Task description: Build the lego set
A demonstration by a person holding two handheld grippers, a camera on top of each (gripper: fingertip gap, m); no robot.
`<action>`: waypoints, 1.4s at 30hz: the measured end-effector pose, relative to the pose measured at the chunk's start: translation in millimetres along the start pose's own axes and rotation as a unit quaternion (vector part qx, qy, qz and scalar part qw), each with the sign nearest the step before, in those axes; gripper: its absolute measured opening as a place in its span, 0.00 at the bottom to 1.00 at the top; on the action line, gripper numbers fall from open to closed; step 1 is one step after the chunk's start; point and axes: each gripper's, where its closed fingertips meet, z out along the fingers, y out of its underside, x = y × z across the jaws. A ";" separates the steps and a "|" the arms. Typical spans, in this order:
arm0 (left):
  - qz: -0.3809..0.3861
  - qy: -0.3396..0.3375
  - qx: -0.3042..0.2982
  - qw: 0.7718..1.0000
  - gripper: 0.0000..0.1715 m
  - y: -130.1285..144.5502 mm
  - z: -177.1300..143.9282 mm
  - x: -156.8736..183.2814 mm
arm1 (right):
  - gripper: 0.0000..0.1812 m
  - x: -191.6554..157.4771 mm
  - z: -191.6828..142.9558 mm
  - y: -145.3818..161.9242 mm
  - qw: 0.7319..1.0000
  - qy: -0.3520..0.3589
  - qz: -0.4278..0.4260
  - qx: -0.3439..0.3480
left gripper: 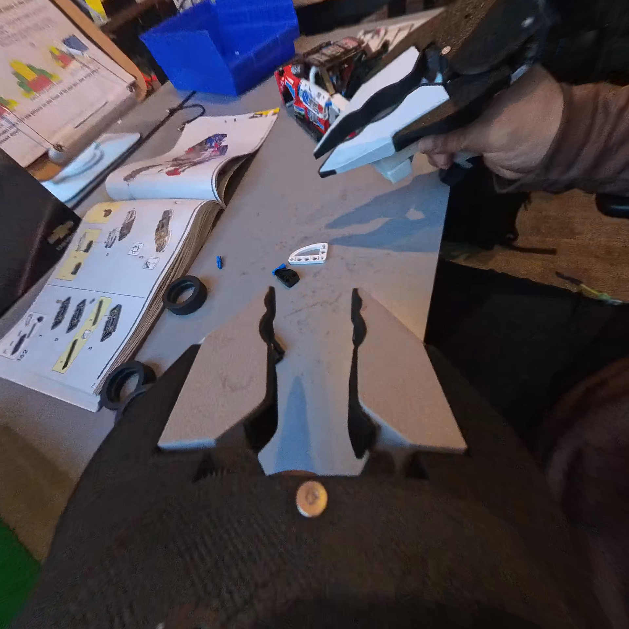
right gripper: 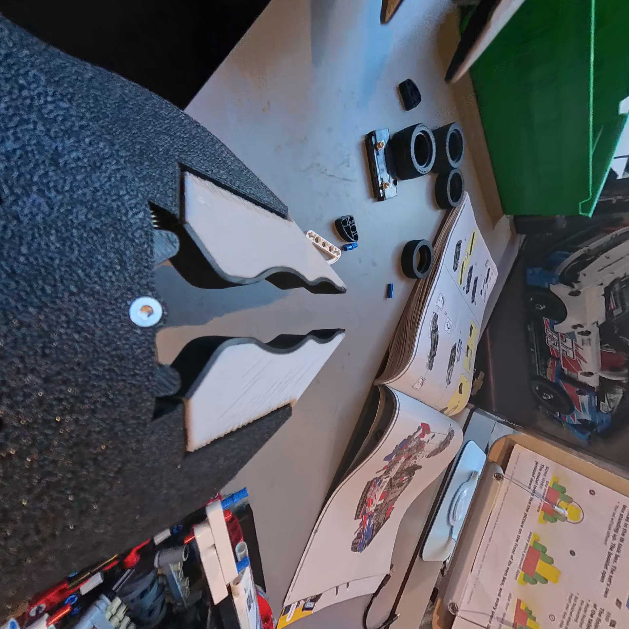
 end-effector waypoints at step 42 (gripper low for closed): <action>-0.088 -0.130 0.052 0.986 0.25 40.8 -38.9 -73.1 | 0.20 -42.6 25.4 11.2 0.970 -0.231 -0.006 -0.069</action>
